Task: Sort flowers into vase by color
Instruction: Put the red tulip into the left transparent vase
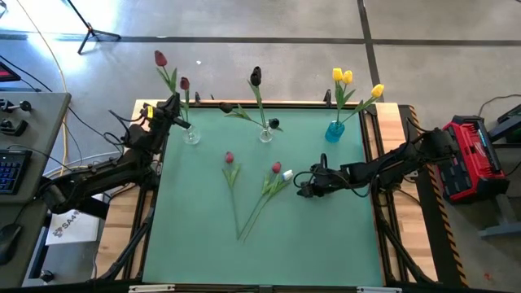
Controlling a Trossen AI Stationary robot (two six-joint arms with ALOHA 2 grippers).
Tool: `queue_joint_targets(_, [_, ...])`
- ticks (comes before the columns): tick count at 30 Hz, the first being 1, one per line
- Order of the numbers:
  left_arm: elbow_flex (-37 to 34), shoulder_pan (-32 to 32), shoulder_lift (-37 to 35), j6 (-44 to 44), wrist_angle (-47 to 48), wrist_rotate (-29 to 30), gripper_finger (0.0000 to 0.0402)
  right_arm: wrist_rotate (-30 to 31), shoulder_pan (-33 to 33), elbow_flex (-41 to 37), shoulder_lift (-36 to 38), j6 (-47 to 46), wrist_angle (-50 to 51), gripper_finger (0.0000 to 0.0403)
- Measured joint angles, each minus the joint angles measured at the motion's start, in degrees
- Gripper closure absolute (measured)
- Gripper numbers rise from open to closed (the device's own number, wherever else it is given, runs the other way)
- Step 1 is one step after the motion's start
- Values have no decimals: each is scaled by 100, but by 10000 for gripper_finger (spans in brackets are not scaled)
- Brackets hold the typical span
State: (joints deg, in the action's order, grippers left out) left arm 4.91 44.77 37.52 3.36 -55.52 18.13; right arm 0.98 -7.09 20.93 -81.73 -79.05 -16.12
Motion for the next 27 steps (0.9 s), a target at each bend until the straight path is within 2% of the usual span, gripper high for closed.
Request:
queue_joint_targets(7, [0,-32,-2,344,300,-16,363,0,0,0,0,0,1,247])
queue_joint_targets(19, [65,-419,-50,255,502,101,258,-65,-4,0,0,-112,1,247])
queue_joint_targets(23, [467,-559,-211,119,1550,178,230,-84,-7,2,0,-214,-2,247])
queue_joint_targets(27, [1140,-674,-328,68,3361,309,213,-101,-6,1,0,-225,-1,247])
